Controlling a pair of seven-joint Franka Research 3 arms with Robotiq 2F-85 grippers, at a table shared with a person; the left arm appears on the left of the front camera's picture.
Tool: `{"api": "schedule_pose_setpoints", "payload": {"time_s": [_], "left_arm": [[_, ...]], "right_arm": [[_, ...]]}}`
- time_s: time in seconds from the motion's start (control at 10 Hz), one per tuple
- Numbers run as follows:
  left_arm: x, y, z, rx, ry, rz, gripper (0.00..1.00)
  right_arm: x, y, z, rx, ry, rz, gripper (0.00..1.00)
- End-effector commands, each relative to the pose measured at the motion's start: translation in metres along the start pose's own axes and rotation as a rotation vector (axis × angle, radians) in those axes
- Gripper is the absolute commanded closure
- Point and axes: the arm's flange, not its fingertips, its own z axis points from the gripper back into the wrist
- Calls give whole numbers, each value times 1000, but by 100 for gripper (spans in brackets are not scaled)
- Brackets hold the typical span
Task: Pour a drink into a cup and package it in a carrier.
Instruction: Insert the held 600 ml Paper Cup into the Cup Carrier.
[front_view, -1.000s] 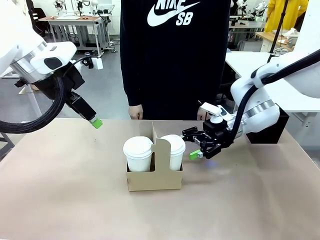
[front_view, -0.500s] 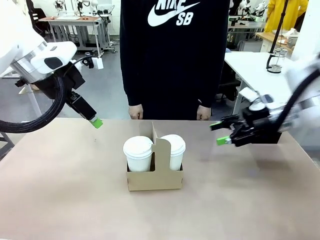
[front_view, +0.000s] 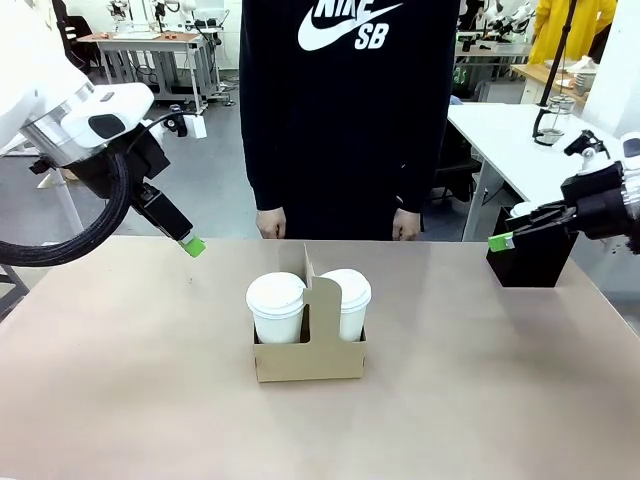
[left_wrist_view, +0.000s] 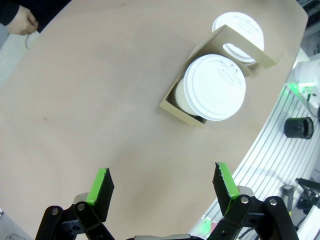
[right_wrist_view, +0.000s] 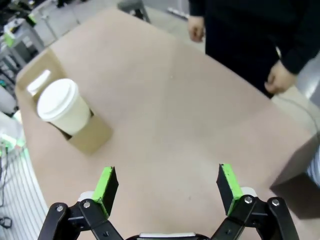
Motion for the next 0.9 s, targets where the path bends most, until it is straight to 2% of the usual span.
{"api": "schedule_pose_setpoints", "payload": {"time_s": [0.0,0.2,0.3,0.8], "left_arm": [[0,0,0,1,3,8,0],[0,0,0,1,3,8,0],[0,0,0,1,3,8,0],[0,0,0,1,3,8,0]], "right_arm": [[-12,14,7,39,51,-65,0],[-17,7,6,-17,113,-101,0],[-4,-2,1,0,50,-53,0],[-4,-2,1,0,50,-53,0]]}}
